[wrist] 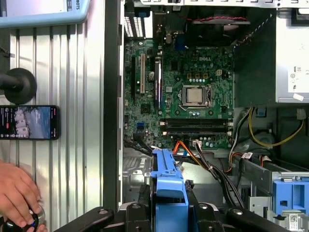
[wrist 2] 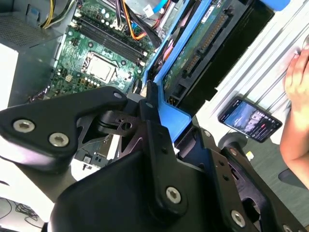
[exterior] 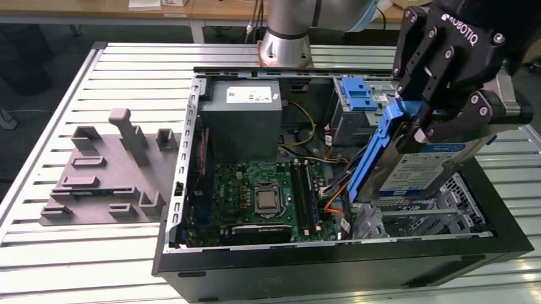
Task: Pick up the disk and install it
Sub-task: 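Insert the disk into the insertion slot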
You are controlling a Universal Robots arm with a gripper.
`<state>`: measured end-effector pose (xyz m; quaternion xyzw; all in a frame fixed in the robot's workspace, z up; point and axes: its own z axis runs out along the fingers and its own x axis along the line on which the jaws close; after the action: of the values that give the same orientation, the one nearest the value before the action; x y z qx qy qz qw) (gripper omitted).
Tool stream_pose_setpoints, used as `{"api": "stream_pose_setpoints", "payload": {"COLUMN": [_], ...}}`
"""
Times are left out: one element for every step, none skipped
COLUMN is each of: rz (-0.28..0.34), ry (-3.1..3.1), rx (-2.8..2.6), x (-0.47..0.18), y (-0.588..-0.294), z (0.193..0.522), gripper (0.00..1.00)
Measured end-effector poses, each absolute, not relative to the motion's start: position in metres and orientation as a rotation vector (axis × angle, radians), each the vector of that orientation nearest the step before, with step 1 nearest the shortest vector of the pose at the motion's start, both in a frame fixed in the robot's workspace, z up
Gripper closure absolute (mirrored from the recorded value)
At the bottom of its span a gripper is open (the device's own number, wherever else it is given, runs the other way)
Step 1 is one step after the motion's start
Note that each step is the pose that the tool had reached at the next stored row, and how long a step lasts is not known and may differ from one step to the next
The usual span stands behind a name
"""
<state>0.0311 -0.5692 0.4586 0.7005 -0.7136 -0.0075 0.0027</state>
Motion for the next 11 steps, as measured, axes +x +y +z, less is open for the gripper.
{"api": "stream_pose_setpoints", "payload": {"rz": [-0.024, -0.024, -0.023, -0.024, -0.023, -0.023, -0.023, -0.024, -0.024, -0.023, -0.023], "ry": [-2.238, -2.238, -2.238, -2.238, -2.238, -2.238, -2.238, -2.238, -2.238, -2.238, -2.238], "rx": [2.197, 2.197, 2.197, 2.197, 2.197, 2.197, 2.197, 2.197, 2.197, 2.197, 2.197], "x": [0.032, 0.034, 0.036, 0.039, 0.042, 0.044, 0.046, 0.048, 0.049, 0.050, 0.051], "y": [-0.569, -0.569, -0.569, -0.569, -0.569, -0.569, -0.569, -0.569, -0.569, -0.569, -0.569], "z": [0.459, 0.458, 0.458, 0.458, 0.458, 0.457, 0.457, 0.457, 0.456, 0.456, 0.455], "gripper": [0.64, 0.64, 0.64, 0.64, 0.64, 0.64, 0.64, 0.64, 0.64, 0.64, 0.64]}}
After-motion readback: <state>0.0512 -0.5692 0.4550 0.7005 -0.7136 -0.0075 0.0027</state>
